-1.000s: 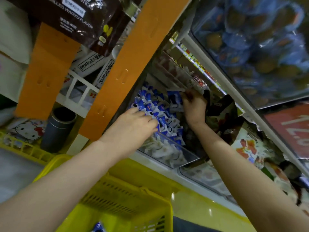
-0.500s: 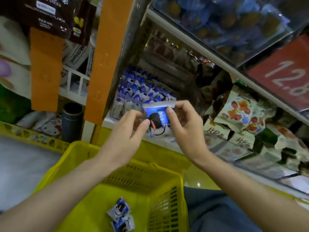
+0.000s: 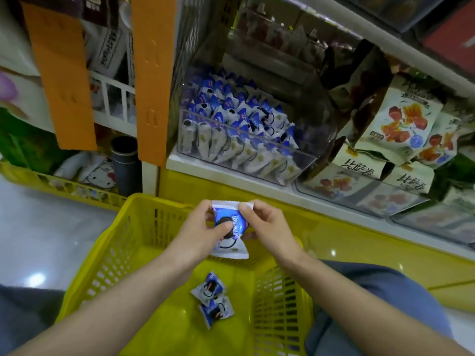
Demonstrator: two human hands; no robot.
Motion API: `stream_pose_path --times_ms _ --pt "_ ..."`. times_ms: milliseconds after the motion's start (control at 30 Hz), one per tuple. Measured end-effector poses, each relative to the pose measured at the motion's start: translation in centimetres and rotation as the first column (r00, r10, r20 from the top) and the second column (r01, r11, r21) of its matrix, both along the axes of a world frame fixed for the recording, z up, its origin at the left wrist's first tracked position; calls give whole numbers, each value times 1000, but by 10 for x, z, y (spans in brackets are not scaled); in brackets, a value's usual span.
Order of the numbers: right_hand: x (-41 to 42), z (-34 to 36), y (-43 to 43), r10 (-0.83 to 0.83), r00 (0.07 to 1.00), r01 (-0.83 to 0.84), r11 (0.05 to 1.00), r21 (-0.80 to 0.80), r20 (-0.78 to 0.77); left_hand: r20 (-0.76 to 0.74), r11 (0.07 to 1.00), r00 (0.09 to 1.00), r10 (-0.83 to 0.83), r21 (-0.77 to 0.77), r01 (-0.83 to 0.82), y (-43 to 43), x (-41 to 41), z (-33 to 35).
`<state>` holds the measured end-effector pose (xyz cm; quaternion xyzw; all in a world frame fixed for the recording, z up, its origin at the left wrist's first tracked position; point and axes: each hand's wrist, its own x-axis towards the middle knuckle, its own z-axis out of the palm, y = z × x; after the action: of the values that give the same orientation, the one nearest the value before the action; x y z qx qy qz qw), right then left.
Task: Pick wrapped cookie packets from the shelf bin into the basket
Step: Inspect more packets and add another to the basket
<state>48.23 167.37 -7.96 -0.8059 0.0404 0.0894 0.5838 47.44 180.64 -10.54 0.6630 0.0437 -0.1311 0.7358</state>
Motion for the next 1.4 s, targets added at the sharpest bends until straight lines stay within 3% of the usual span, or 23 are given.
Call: stream_pose_path --times_ms 100,200,367,500,567,700,767,933,1033,1233,1400 --pt "-2 -7 1 -26 997 31 996 86 -66 20 1000 1000 -15 18 15 4 0 -1" --pt "0 -12 4 -21 1000 22 997 72 -16 5 1000 1000 22 13 -22 4 0 -2" --pt "0 -15 3 133 946 -52 963 -266 296 27 991 991 131 32 -132 2 -1 -2" --pt "0 -11 0 217 867 -13 910 -415 448 -134 989 986 99 -95 -112 2 1 4" --pt "2 -6 1 182 893 -45 946 -321 412 -168 982 981 95 -149 -121 3 3 6" --pt "1 -2 3 187 982 -186 982 -29 10 -146 955 962 229 -159 -251 9 8 8" --pt "-1 -4 3 203 977 -201 979 39 -67 -135 944 953 271 -159 -290 11 10 9" --pt "7 2 -4 -17 999 23 984 178 -35 -55 968 970 236 -79 -240 12 13 10" --pt "13 4 -12 -117 992 125 970 210 -49 -6 998 998 64 23 -64 10 11 12" --pt "14 5 -13 68 993 -68 998 -5 98 26 994 1000 0 110 -2 11 7 14" --pt "12 2 -11 70 988 -71 997 1 136 48 986 997 -61 161 53 9 7 10"
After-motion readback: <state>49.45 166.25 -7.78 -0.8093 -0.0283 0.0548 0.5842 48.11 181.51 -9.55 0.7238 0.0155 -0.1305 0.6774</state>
